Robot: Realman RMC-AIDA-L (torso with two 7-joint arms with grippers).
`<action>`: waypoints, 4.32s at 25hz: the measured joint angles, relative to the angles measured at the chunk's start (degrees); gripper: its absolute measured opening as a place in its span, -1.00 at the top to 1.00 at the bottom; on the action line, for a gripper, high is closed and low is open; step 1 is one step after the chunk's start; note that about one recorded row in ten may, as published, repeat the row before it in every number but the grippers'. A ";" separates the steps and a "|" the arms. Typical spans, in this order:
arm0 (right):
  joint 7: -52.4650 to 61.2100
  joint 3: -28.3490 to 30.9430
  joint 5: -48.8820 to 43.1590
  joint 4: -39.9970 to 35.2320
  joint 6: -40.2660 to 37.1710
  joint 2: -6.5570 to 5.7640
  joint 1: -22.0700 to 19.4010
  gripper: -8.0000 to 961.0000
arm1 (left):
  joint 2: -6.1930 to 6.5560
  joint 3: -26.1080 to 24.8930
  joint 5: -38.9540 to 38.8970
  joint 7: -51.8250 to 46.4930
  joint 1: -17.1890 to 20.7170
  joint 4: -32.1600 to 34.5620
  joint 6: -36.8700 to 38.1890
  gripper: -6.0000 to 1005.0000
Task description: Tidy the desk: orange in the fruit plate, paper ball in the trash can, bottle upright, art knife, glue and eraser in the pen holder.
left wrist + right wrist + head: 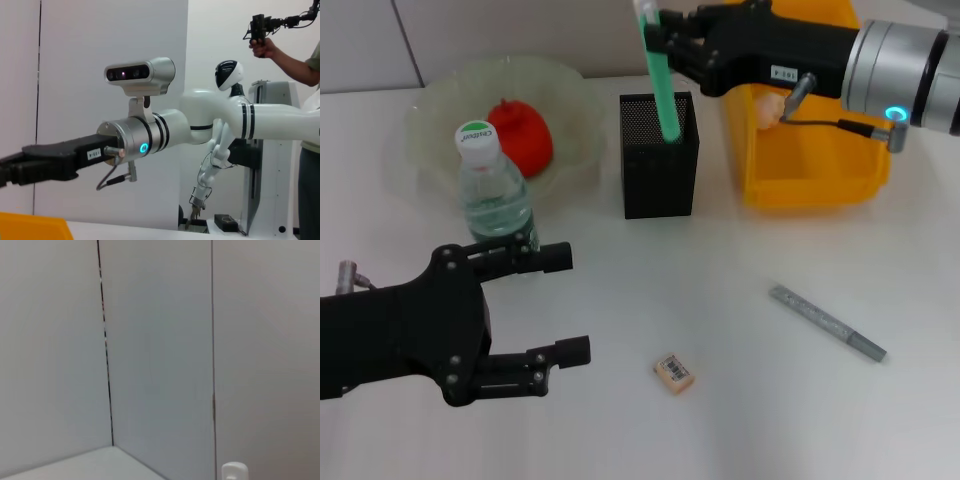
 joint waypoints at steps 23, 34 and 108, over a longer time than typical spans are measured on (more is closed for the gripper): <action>-9.51 12.42 4.70 17.43 -4.55 -0.14 7.42 0.67 | -0.01 0.34 -0.01 0.66 -0.19 -1.34 -1.03 -0.60; -11.85 14.85 4.56 23.96 -4.30 -0.42 10.46 0.67 | -0.01 0.44 -0.01 1.79 -0.36 -1.82 -1.66 -0.60; -15.14 15.47 4.72 34.02 -1.76 -0.11 13.29 0.14 | -0.19 0.70 -0.01 2.09 -0.71 -2.75 -1.30 -0.60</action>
